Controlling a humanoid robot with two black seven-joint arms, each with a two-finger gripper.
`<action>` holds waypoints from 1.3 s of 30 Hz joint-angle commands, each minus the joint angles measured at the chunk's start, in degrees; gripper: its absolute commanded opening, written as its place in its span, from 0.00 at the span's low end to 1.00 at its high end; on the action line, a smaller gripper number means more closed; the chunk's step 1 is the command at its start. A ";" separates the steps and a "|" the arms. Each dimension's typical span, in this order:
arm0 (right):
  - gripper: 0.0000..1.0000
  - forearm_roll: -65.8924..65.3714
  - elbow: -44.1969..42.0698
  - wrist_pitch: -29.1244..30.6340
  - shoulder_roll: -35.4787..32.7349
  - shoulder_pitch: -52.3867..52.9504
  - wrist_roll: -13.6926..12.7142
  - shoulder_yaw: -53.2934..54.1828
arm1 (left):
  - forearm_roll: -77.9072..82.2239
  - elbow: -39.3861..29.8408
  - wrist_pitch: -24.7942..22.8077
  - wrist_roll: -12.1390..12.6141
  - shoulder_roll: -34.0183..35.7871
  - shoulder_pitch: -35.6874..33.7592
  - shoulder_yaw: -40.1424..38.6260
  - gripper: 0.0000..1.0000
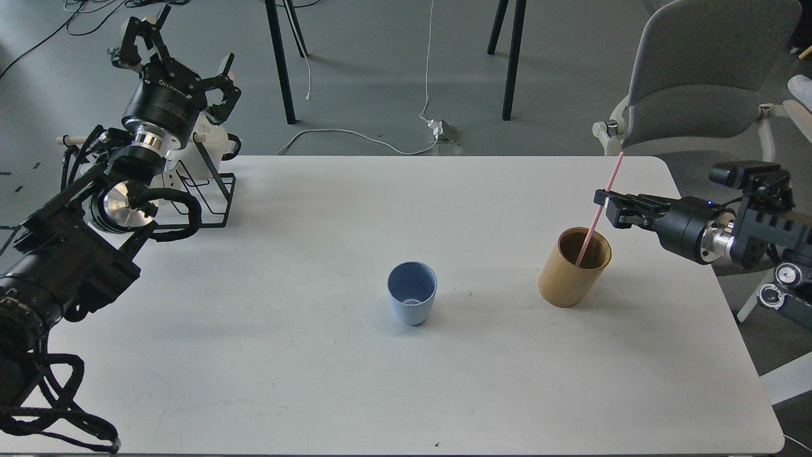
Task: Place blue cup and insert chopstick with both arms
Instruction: 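Grasp the pink straw in the tan cup with the right gripper, then pull the pink straw up out of the tan cup, then move the straw over the blue cup and lower it inside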
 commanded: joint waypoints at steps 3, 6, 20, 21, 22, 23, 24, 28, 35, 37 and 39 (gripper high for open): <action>0.00 0.29 5.38 0.22 -4.27 6.38 -0.05 3.12 | -0.01 0.00 0.00 0.09 0.78 -0.01 0.05 1.00; 0.00 1.52 6.00 0.75 -3.66 11.12 -0.14 4.44 | -0.01 0.00 0.00 0.18 1.22 -0.01 0.14 1.00; 0.00 15.33 3.72 6.20 19.36 20.10 -5.06 -8.11 | -0.01 -0.44 0.00 -0.08 2.54 -0.01 0.05 1.00; 0.01 15.24 2.76 6.20 20.42 20.10 -5.15 -9.08 | -0.01 -0.44 0.00 -0.08 2.54 -0.01 0.05 1.00; 0.01 15.15 1.61 6.20 21.47 20.10 -5.24 -10.05 | -0.01 -0.36 0.00 -0.08 2.54 -0.01 0.05 1.00; 0.01 14.71 0.38 6.20 22.44 20.01 -5.32 -10.76 | -0.01 -0.36 0.00 -0.17 2.63 -0.01 0.05 1.00; 0.01 13.84 -0.50 6.20 23.23 20.01 -5.32 -11.55 | -0.01 -0.44 0.00 -0.17 2.63 -0.01 0.05 1.00; 0.01 11.72 -3.40 6.20 24.65 18.79 -4.89 -13.22 | -0.01 -0.36 0.00 -0.34 2.89 0.08 0.05 1.00; 0.01 11.37 -4.90 6.02 28.25 16.76 -4.80 -13.57 | -0.01 -0.36 0.00 -0.26 2.89 0.17 -0.04 1.00; 0.01 11.11 -6.04 6.02 28.78 16.41 -4.80 -13.75 | -0.01 -0.36 0.00 -0.26 2.89 0.17 -0.04 1.00; 0.01 9.97 -6.57 6.02 29.13 16.06 -4.80 -13.75 | -0.01 -0.36 0.00 -0.26 2.89 0.17 -0.04 1.00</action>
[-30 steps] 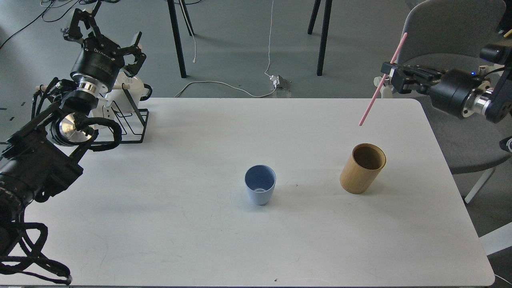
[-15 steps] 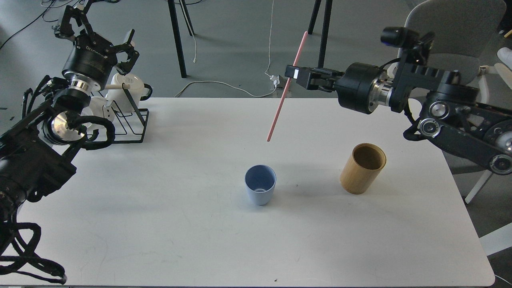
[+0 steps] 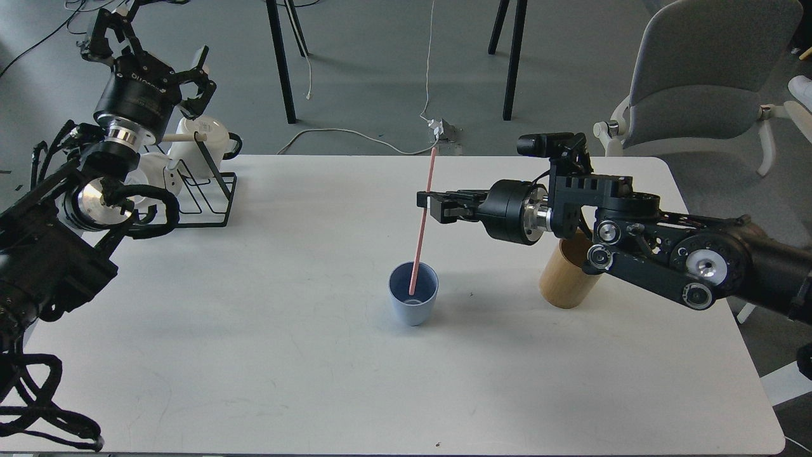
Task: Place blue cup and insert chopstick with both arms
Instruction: 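Move the straw over the blue cup and lower it inside, then release the straw and withdraw the right gripper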
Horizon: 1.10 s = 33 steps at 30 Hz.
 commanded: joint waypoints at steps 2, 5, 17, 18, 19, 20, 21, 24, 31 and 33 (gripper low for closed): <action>0.02 -1.71 -1.06 0.01 0.94 -1.09 -0.02 -0.07 | 0.00 0.00 0.00 0.02 -0.06 0.00 -0.02 1.00; 0.09 -1.80 -1.14 0.01 1.03 -1.62 -0.02 -0.07 | 0.00 0.00 0.00 0.02 -0.06 0.00 -0.02 1.00; 0.47 -1.80 -1.23 0.01 2.18 -2.14 -0.02 -0.07 | 0.00 0.00 0.00 -0.07 -0.15 0.18 -0.02 1.00; 0.50 -1.71 -1.15 0.01 2.35 -2.06 -0.02 0.02 | 0.00 0.00 0.00 -0.07 -0.15 0.18 -0.02 1.00; 0.53 -1.71 -1.23 -0.08 2.35 -1.97 -0.02 0.11 | 0.00 0.00 0.00 -0.07 -0.06 0.09 -0.02 1.00; 0.55 -1.71 -1.23 -0.08 2.35 -1.97 -0.02 0.28 | -0.09 0.00 0.00 -0.07 -0.06 0.18 -0.02 1.00; 0.59 -1.62 -1.15 -0.17 2.26 -1.97 -0.02 0.63 | 0.00 0.00 0.00 -0.07 -0.06 0.09 -0.02 1.00; 0.92 -0.92 -1.15 -0.95 1.48 -1.79 -0.02 3.78 | -0.09 0.00 0.00 -0.07 -0.06 0.09 -0.10 1.00; 0.98 8.63 -2.02 -0.43 -6.08 -2.84 -0.02 19.96 | -0.09 0.00 0.00 -0.07 -0.15 0.09 -0.10 1.00; 0.98 16.62 -2.20 -0.87 -8.27 -3.55 -0.11 23.12 | -0.09 -0.09 0.00 0.02 -0.41 0.09 -0.02 1.00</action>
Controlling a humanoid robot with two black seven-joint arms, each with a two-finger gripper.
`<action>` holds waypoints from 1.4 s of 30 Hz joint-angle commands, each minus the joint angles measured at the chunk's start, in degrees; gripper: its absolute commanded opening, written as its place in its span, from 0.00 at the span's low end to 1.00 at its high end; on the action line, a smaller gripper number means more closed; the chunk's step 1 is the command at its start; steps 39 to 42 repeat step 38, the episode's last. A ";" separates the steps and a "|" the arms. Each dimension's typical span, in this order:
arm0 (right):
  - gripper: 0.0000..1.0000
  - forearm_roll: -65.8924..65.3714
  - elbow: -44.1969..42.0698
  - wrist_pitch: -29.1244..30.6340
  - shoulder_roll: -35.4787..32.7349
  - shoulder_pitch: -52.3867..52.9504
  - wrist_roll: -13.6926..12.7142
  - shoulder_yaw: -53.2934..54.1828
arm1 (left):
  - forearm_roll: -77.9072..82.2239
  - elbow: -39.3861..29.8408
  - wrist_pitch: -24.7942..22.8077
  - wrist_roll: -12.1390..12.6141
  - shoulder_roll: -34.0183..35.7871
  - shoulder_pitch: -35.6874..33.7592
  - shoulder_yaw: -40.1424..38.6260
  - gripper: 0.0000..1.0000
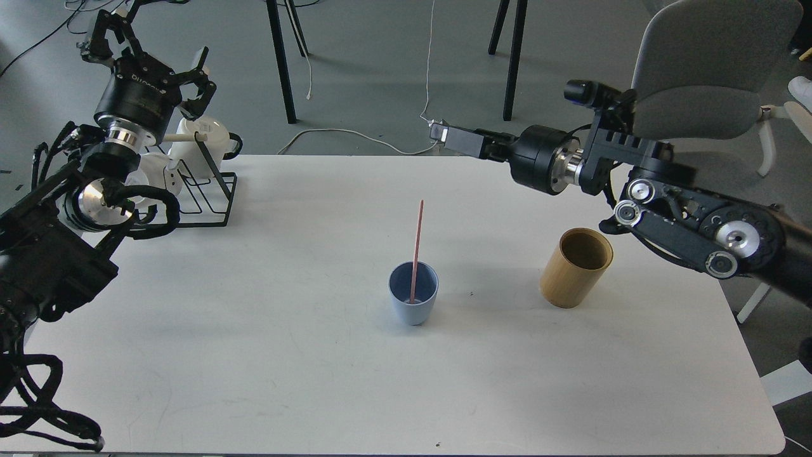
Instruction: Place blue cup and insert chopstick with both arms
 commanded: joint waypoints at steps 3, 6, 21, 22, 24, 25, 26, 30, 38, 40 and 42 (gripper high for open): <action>1.00 23.27 -0.64 -0.42 -7.53 -1.80 0.01 8.41 | 0.00 0.00 0.00 0.09 -0.40 -0.09 0.18 1.00; 1.00 36.73 -4.41 0.01 -8.86 -3.39 0.62 10.62 | 0.00 0.00 0.00 0.09 -0.49 -0.09 0.18 1.00; 1.00 78.59 -17.50 1.16 -7.99 -9.80 6.43 17.30 | -0.26 0.70 0.00 0.00 -0.66 0.18 0.00 1.00; 1.00 79.65 -18.99 1.51 -7.72 -10.33 6.43 17.65 | -0.26 1.22 0.00 0.00 -0.84 0.09 -0.08 1.00; 1.00 81.14 -22.59 3.43 -6.32 -11.21 6.43 19.05 | -0.44 2.10 0.00 0.61 -0.93 0.00 -0.96 1.00; 1.00 81.67 -24.44 5.01 -5.10 -11.39 6.43 19.84 | -0.44 2.11 0.00 0.70 -0.93 -0.08 -1.05 1.00; 1.00 82.03 -26.46 7.03 -3.34 -11.56 6.34 20.90 | -0.44 2.11 0.00 0.71 -0.93 -0.09 -1.14 1.00; 1.00 82.21 -29.73 11.61 -0.25 -12.00 6.25 23.45 | -0.62 2.28 0.00 0.70 -0.84 -0.61 -1.32 1.00; 1.00 82.03 -28.76 17.50 -1.04 -12.00 6.25 23.37 | -4.30 3.69 0.00 1.58 0.21 -1.23 -2.46 1.00; 1.00 82.03 -28.76 17.50 -1.04 -12.00 6.25 23.37 | -4.30 3.69 0.00 1.58 0.21 -1.23 -2.46 1.00; 1.00 82.03 -28.76 17.50 -1.04 -12.00 6.25 23.37 | -4.30 3.69 0.00 1.58 0.21 -1.23 -2.46 1.00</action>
